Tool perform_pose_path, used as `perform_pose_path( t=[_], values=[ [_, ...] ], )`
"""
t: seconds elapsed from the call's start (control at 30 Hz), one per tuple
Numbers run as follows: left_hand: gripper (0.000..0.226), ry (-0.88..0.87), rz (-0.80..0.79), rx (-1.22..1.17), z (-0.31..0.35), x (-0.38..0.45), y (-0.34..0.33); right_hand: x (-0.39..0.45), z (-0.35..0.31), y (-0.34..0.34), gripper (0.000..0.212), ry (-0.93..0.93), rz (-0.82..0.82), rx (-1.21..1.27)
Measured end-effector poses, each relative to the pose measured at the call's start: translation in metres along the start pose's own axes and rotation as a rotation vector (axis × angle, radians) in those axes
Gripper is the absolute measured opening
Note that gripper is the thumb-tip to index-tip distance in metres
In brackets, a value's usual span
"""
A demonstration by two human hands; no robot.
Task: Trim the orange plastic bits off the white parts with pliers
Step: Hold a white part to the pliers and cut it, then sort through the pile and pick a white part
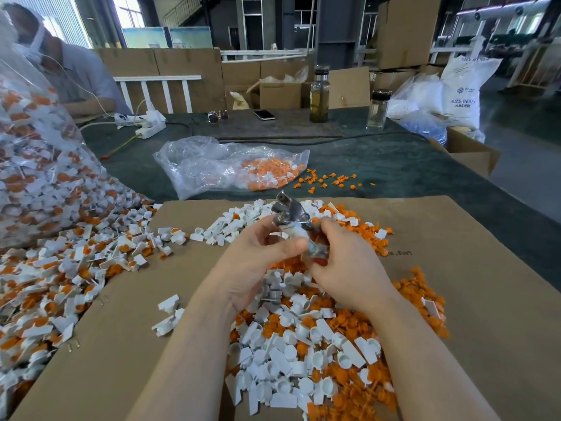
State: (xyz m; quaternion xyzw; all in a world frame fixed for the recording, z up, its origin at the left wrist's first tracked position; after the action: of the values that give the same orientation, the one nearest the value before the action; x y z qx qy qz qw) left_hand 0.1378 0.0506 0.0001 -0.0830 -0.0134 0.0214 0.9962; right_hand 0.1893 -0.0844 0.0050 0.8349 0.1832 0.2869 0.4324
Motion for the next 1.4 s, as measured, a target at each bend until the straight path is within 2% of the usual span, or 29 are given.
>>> perform_pose_path(
  t=[0.07,0.27,0.33,0.37,0.47,0.57,0.7,0.87,1.0,1.17,1.23,1.3,1.4],
  values=[
    [0.029,-0.031,0.056,-0.054,0.0,0.002,0.005,0.0,-0.004,0.001,0.037,0.022,-0.008,0.032],
    [0.022,-0.142,0.14,-0.138,0.007,0.0,0.004,-0.001,-0.01,0.001,0.065,0.037,-0.126,0.049],
    [0.026,-0.14,0.193,-0.149,0.009,-0.001,0.006,-0.002,-0.009,0.0,0.056,0.013,-0.107,0.133],
    [0.032,-0.132,0.209,-0.071,0.009,-0.001,0.007,-0.002,-0.008,0.001,0.049,-0.001,-0.066,0.147],
    [0.048,-0.087,0.238,0.404,0.009,-0.002,0.007,-0.002,0.0,0.008,0.033,-0.093,0.096,0.098],
    [0.038,-0.04,0.071,0.714,0.004,0.0,-0.008,-0.003,0.02,0.018,0.018,-0.318,0.187,0.02],
    [0.045,0.005,-0.158,1.017,-0.003,-0.002,-0.019,-0.009,0.041,0.022,0.012,-0.527,0.121,-0.1],
    [0.06,-0.006,-0.316,1.104,-0.008,-0.007,-0.025,-0.014,0.043,0.02,0.013,-0.617,-0.051,-0.137],
    [0.059,-0.051,-0.285,1.156,-0.014,-0.003,-0.024,-0.016,0.038,0.012,0.017,-0.605,-0.162,-0.146],
    [0.04,-0.206,-0.035,1.278,-0.015,0.007,-0.024,-0.014,0.036,0.012,0.018,-0.567,-0.158,-0.152],
    [0.035,-0.245,0.004,1.212,-0.014,0.008,-0.024,-0.012,0.037,0.013,0.015,-0.561,-0.123,-0.139],
    [0.038,-0.273,-0.038,1.119,-0.013,0.007,-0.026,-0.011,0.038,0.014,0.017,-0.561,-0.07,-0.148],
    [0.059,-0.253,-0.227,1.163,-0.019,0.003,-0.039,-0.01,0.04,0.018,0.018,-0.578,0.011,-0.152]
  ],
)
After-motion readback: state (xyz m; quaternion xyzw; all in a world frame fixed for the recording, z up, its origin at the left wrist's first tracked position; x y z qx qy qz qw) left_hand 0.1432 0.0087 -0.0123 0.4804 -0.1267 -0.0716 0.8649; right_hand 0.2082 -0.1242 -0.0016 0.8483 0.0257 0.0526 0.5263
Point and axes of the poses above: each hand's wrist, its own x-axis towards the middle knuckle, its own y-axis out of the back of the hand, z = x × y, the point moved 5 cm from there along x, towards the middle knuckle, and after that the axes turned 3 degrees about -z, right-handed, at the moved point
